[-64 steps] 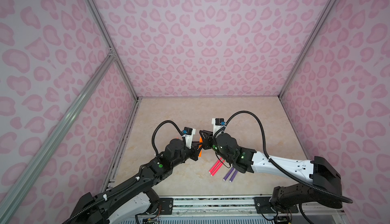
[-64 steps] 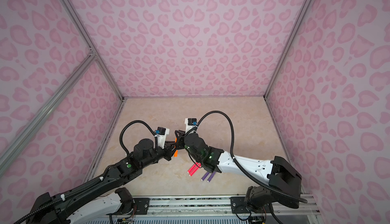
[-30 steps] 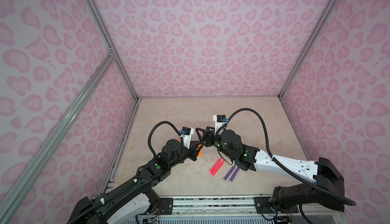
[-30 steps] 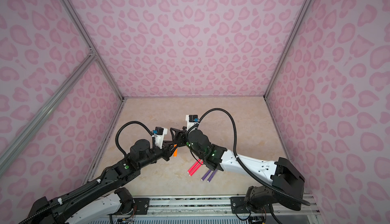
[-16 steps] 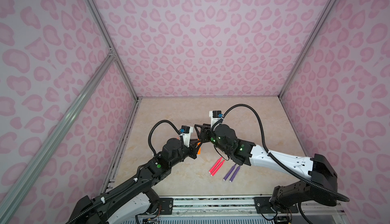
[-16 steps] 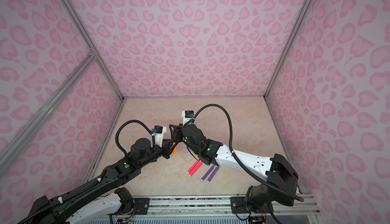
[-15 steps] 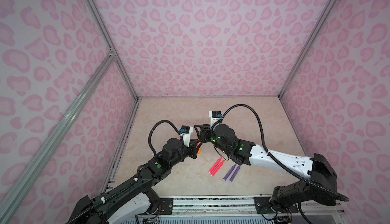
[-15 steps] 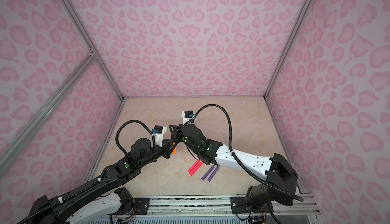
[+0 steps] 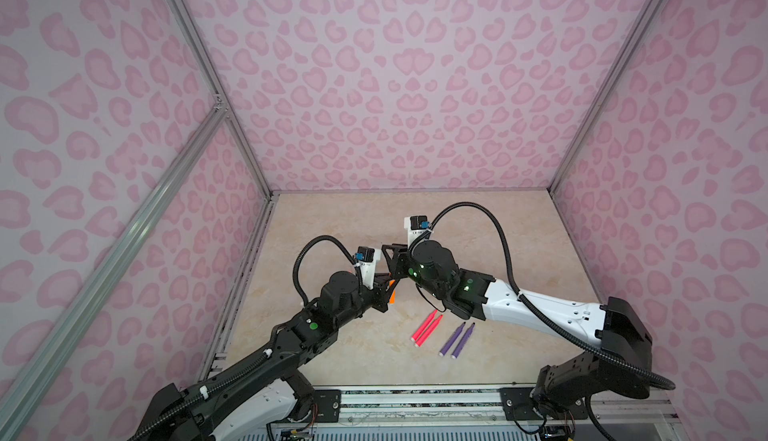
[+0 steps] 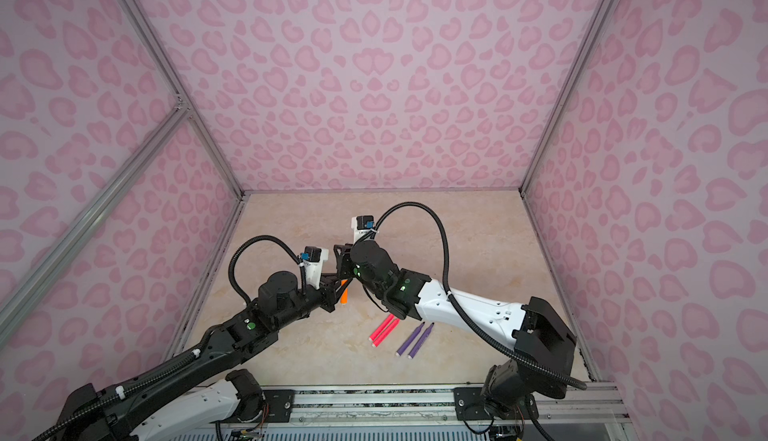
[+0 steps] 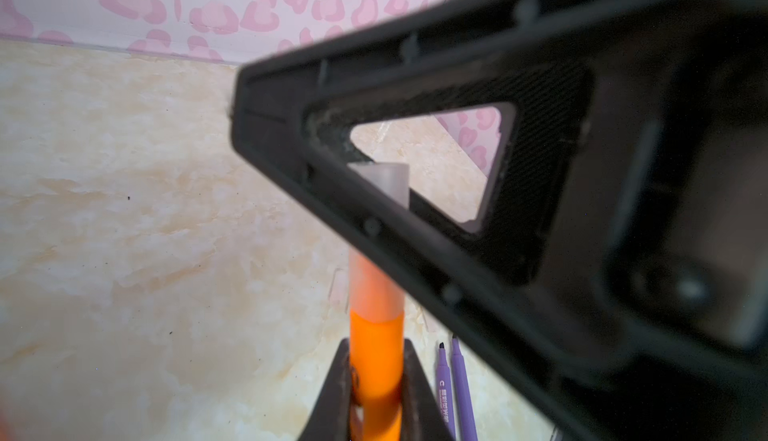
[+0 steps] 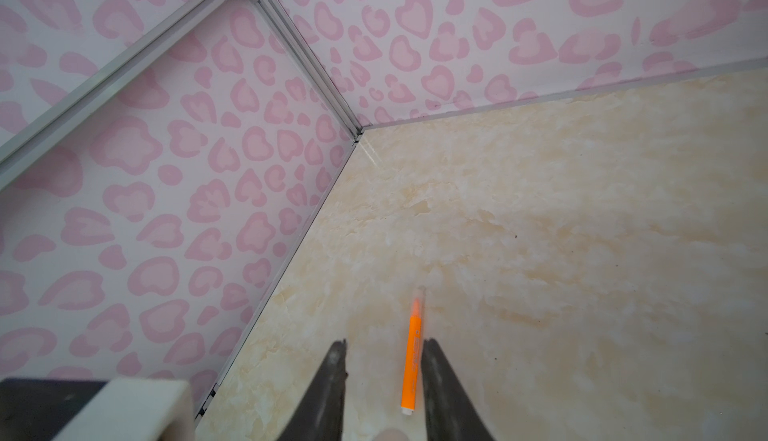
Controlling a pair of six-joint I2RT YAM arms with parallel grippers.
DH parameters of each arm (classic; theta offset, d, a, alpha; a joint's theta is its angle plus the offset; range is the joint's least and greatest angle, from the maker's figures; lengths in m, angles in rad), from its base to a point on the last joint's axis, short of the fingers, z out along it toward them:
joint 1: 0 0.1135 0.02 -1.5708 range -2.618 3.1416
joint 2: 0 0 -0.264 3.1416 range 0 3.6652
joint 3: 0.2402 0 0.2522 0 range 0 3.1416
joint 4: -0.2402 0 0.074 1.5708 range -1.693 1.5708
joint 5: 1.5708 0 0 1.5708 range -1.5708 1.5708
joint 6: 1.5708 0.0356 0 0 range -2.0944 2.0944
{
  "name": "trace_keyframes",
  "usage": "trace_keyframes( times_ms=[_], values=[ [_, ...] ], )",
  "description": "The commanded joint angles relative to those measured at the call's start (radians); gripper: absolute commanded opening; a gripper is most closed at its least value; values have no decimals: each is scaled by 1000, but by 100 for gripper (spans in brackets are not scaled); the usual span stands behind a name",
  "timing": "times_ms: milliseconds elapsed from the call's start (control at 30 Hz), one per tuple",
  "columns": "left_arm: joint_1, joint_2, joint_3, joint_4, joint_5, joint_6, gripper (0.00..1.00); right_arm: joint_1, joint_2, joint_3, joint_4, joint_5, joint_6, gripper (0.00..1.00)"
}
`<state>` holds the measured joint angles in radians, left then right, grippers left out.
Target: Insert the pens into the pen caps
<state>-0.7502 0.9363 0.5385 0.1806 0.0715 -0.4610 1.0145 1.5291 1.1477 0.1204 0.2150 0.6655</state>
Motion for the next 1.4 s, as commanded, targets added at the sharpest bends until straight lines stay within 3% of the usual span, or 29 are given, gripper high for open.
trace_keyframes(
  times_ms=[0, 267, 900, 1367],
  values=[
    [-1, -2, 8, 16, 2, 5, 3, 0, 14, 13, -17, 0, -14, 26],
    [-1, -1, 9, 16, -10, -3, 3, -2, 2, -16, -9, -3, 1, 0],
    [74, -17, -41, 77, 73, -85, 3, 12, -49, -184, 95, -80, 44, 0],
    [118, -16, -57, 94, 97, -112, 3, 84, -27, -258, 164, -88, 66, 0]
  ],
)
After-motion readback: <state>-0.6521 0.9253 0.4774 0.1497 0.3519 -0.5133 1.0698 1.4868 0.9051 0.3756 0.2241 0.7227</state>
